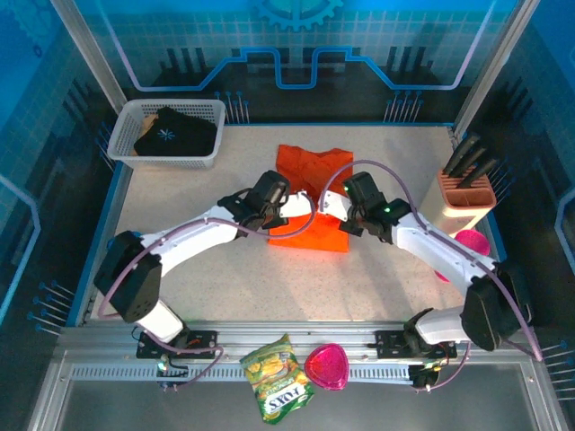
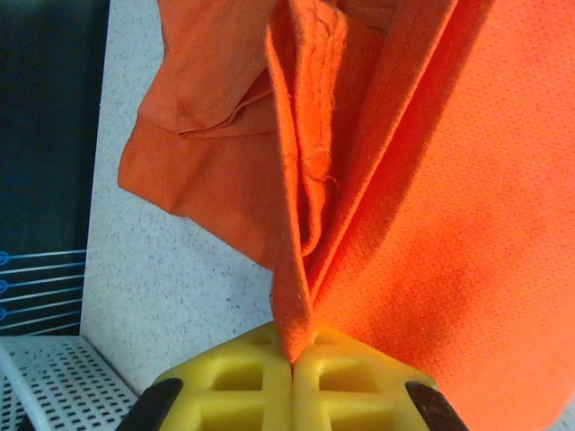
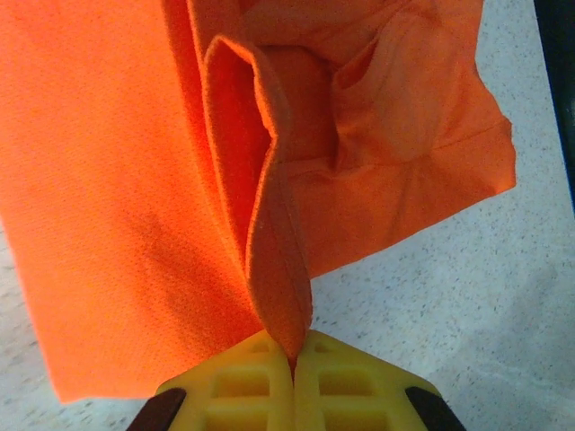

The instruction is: Fold and stack the t-shirts

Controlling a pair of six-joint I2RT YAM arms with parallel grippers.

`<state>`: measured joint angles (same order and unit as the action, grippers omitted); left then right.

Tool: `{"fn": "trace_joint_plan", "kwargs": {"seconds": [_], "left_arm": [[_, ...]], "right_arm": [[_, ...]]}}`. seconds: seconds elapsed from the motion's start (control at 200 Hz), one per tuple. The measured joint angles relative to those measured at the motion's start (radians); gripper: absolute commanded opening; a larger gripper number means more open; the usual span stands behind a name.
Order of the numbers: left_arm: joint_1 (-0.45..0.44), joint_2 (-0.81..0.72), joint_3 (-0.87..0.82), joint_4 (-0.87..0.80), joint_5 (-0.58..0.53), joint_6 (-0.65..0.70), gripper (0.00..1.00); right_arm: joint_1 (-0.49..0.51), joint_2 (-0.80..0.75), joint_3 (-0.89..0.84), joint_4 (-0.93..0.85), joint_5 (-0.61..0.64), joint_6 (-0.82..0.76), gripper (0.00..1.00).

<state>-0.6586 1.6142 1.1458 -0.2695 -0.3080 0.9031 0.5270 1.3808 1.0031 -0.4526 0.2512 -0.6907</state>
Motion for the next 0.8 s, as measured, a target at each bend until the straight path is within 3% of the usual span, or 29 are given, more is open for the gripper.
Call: {"fn": "trace_joint_plan", "kwargs": {"seconds": [0.651, 0.756, 0.801], "left_arm": [[0.089, 0.298, 0.107, 0.179, 0.020, 0.023, 0.00], [0.100, 0.332, 0.122, 0.198, 0.019, 0.023, 0.12], [0.104, 0.347, 0.131, 0.205, 0.019, 0.019, 0.22]], "right_arm": [[-0.079, 0.354, 0.031, 0.300, 0.067, 0.010, 0.00], [-0.080, 0.396, 0.042, 0.328, 0.077, 0.021, 0.00], [-0.082, 0.408, 0.047, 0.336, 0.082, 0.026, 0.00]]}}
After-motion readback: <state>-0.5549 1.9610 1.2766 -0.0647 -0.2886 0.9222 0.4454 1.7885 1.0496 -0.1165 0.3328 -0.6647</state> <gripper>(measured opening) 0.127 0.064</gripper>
